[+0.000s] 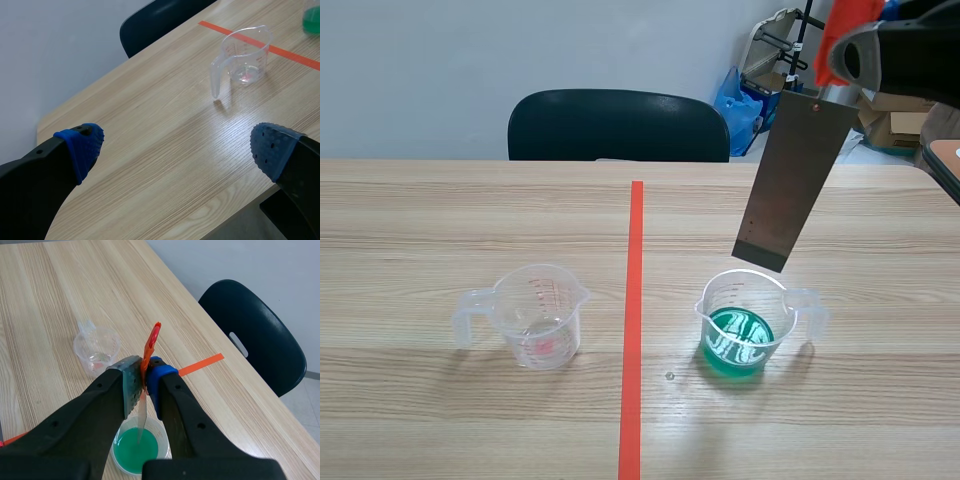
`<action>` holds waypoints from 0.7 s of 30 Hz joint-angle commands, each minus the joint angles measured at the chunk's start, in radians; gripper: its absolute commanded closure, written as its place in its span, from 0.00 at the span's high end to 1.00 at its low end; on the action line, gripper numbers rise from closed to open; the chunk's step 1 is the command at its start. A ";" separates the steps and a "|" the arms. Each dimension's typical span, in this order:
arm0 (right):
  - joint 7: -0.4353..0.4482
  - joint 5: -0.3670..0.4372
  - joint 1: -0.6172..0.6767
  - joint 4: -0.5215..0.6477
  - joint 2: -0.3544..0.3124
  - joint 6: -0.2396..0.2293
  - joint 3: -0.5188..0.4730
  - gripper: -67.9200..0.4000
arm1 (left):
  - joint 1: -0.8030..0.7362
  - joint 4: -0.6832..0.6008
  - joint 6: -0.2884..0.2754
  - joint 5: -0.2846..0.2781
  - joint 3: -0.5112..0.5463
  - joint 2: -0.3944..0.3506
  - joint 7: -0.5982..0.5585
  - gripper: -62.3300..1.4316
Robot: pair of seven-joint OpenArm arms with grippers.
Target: Do the redox reaction experiment
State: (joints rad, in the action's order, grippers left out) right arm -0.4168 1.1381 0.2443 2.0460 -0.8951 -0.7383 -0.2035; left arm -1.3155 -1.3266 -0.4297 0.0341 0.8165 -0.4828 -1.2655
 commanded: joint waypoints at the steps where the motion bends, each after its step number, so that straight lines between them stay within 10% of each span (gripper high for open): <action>1: 0.019 0.015 -0.012 0.008 -0.016 -0.007 -0.013 0.02 | -0.001 -0.008 -0.003 -0.014 -0.006 0.003 -0.017 1.00; 21: 0.025 0.015 -0.052 0.008 -0.016 -0.007 0.012 0.02 | -0.001 -0.008 -0.003 -0.014 -0.006 0.003 -0.017 1.00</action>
State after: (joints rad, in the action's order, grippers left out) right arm -0.4084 1.1381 0.2260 2.0460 -0.8948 -0.7387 -0.1982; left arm -1.3155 -1.3266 -0.4297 0.0338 0.8165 -0.4828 -1.2655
